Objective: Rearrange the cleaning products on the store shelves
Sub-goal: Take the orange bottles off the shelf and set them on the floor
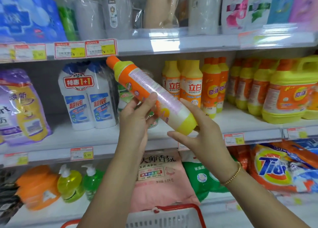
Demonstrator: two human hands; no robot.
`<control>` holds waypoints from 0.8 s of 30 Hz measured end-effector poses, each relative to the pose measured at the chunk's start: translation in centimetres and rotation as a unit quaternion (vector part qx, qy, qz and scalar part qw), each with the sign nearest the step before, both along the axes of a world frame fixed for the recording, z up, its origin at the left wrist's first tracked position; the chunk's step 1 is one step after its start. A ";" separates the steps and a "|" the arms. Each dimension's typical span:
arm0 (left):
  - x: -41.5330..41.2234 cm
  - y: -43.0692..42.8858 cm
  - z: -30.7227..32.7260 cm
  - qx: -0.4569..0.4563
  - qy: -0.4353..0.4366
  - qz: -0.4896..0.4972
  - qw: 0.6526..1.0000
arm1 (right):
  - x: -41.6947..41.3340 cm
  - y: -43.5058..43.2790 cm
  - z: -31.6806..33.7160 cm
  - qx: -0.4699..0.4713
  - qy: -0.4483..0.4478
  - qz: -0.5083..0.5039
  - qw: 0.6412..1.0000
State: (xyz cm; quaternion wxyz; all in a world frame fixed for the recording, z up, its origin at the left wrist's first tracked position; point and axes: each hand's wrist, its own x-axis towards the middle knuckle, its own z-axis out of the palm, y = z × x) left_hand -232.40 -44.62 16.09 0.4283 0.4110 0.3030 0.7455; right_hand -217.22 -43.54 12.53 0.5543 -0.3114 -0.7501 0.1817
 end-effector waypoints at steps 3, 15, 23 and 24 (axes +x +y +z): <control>1.6 -0.2 0.3 -0.027 0.045 0.069 0.996 | 0.6 -0.2 -0.3 0.095 -0.109 -0.144 0.979; 2.8 -1.4 2.3 -0.060 0.034 -0.091 0.993 | 5.2 -1.5 2.8 -0.423 0.094 0.413 0.801; 3.2 -1.2 2.6 -0.121 -0.024 -0.149 0.981 | 6.5 -3.4 6.0 -0.502 0.113 0.423 0.746; 3.1 -1.2 2.6 -0.119 -0.016 -0.149 0.982 | 8.3 -4.5 6.0 -0.498 0.105 0.418 0.752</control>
